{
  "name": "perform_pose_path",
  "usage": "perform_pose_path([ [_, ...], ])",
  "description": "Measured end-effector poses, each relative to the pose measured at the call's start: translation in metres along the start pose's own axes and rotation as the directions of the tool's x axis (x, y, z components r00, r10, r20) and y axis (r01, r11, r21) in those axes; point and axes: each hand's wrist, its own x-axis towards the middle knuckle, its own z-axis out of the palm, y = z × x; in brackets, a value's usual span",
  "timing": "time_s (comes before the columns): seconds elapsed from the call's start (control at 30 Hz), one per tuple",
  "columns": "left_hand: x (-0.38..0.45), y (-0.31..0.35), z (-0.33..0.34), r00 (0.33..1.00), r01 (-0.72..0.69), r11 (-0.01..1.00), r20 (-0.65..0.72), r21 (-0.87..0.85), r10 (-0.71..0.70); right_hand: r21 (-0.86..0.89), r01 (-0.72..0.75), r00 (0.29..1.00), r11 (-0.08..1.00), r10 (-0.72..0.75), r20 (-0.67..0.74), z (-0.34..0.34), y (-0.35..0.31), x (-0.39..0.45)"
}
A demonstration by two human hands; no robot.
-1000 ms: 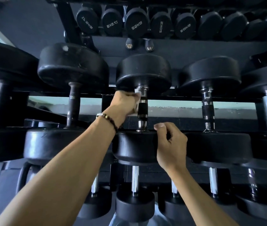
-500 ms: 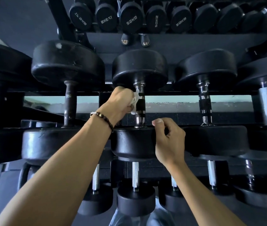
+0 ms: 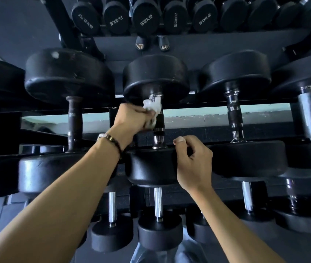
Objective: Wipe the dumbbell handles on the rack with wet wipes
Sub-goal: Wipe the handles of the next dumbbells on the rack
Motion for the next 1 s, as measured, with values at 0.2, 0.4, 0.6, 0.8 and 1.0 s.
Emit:
perform_pose_path([
  [0.2,-0.001,0.014,0.011,0.998,-0.062,0.997,-0.014,0.047,0.063,-0.007,0.027,0.999,1.0,-0.027,-0.018,0.0,-0.001,-0.001],
  [0.4,-0.018,-0.005,-0.004,0.997,-0.048,0.926,0.068,0.375,0.024,-0.003,0.039,0.999,0.999,-0.039,-0.022,-0.001,-0.003,-0.001],
  [0.6,-0.01,0.002,0.001,0.998,-0.043,0.988,0.052,0.147,0.036,-0.001,0.034,0.999,0.999,-0.034,-0.018,0.0,-0.003,-0.001],
  [0.8,-0.027,-0.004,-0.001,0.972,-0.05,0.959,0.235,0.28,-0.019,-0.003,0.047,0.999,0.999,-0.047,-0.026,0.001,0.0,0.0],
  [1.0,-0.01,0.0,0.008,0.996,-0.035,0.995,0.09,0.095,0.027,0.023,0.04,0.999,0.999,-0.04,-0.035,0.001,-0.001,0.0],
])
